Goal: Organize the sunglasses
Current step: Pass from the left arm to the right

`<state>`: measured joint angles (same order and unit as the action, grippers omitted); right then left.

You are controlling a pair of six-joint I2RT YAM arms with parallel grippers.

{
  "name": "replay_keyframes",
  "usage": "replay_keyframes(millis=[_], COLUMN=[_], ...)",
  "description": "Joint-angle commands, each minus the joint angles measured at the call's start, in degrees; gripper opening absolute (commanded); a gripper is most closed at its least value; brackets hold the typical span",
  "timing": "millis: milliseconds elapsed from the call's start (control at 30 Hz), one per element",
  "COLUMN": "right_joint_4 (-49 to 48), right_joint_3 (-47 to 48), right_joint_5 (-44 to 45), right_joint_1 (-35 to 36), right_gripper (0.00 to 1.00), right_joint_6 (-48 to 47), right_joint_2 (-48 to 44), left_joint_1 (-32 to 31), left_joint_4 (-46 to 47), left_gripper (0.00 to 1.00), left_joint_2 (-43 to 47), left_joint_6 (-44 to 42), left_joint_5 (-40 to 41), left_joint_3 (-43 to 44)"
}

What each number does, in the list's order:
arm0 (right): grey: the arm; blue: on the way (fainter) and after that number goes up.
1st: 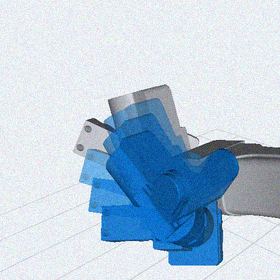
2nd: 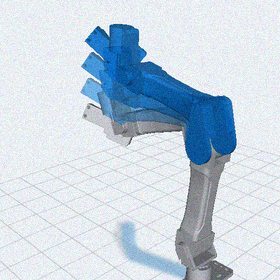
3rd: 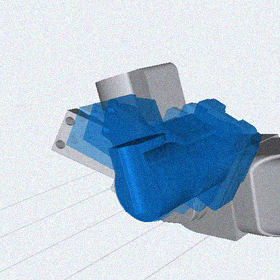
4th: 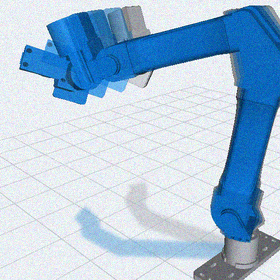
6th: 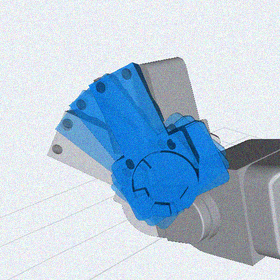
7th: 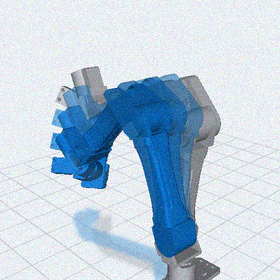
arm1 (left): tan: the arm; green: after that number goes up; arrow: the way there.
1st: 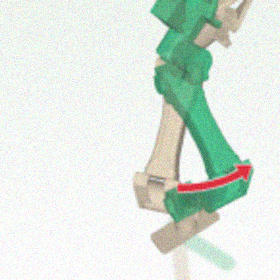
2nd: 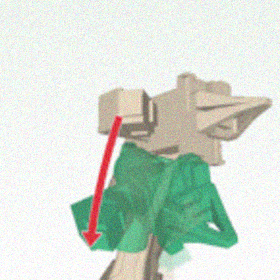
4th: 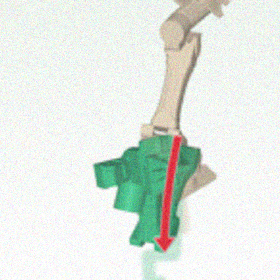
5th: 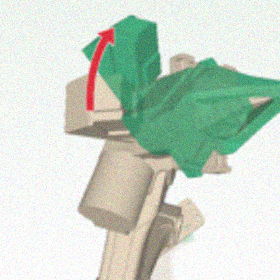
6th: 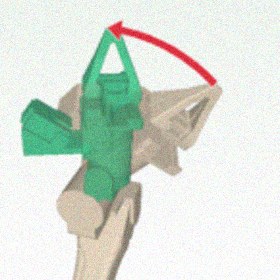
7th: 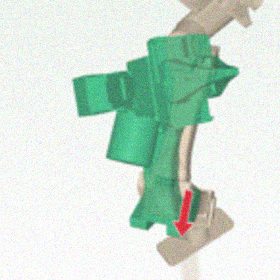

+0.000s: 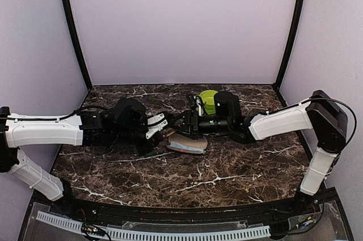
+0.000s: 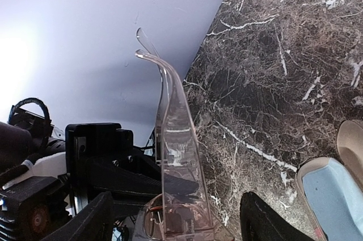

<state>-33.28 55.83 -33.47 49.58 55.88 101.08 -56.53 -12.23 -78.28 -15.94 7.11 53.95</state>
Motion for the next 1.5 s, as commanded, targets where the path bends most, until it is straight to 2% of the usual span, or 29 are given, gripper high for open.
replay_keyframes(millis=[0, 167, 200, 233, 367, 567, 867, 1367, 1467], right_joint_4=[-2.7, -1.1, -0.3, 0.5, 1.4, 2.8, 2.5, 0.9, 0.4], right_joint_3=[-0.8, -0.6, -0.3, 0.0, 0.5, 0.9, 1.3, 0.4, 0.2], right_joint_5=[-0.6, -0.6, -1.2, -1.3, -1.2, -1.1, -2.1, -1.6, -1.8], right_joint_1=[-0.3, -0.6, -0.6, -0.6, -0.9, -1.7, -2.0, -2.2, -2.3], right_gripper=[0.76, 0.76, 0.66, 0.65, 0.75, 0.76, 0.65, 0.60, 0.53], right_joint_6=[0.2, 0.2, 3.4, 3.8, 3.8, 3.3, 3.6, 4.1, 4.7], right_joint_2=[0.5, -0.7, -0.9, -1.2, -2.7, -4.6, -5.0, -5.5, -5.5], left_joint_1=[-0.4, -0.4, -0.4, -0.4, -0.4, -0.4, -0.6, -0.9, -0.9], left_joint_4=[1.3, 1.8, 2.0, 2.3, 2.1, 2.8, 3.5, 3.4, 3.5], left_gripper=[0.00, 0.00, 0.00, 0.00, 0.00, 0.00, 0.00, 0.00, 0.00], left_joint_2=[1.1, 1.7, 1.8, 1.8, 1.2, 0.7, -0.6, -1.7, -1.7], left_joint_6=[-0.7, -1.0, -1.0, -1.2, -1.7, -2.4, -3.9, -3.8, -3.7], left_joint_5=[0.1, 1.0, 0.9, 0.9, 1.0, 1.2, 1.3, 0.7, 0.7], left_joint_3=[-0.7, -0.2, -0.1, 0.1, 1.5, 2.8, 5.2, 5.4, 5.1])
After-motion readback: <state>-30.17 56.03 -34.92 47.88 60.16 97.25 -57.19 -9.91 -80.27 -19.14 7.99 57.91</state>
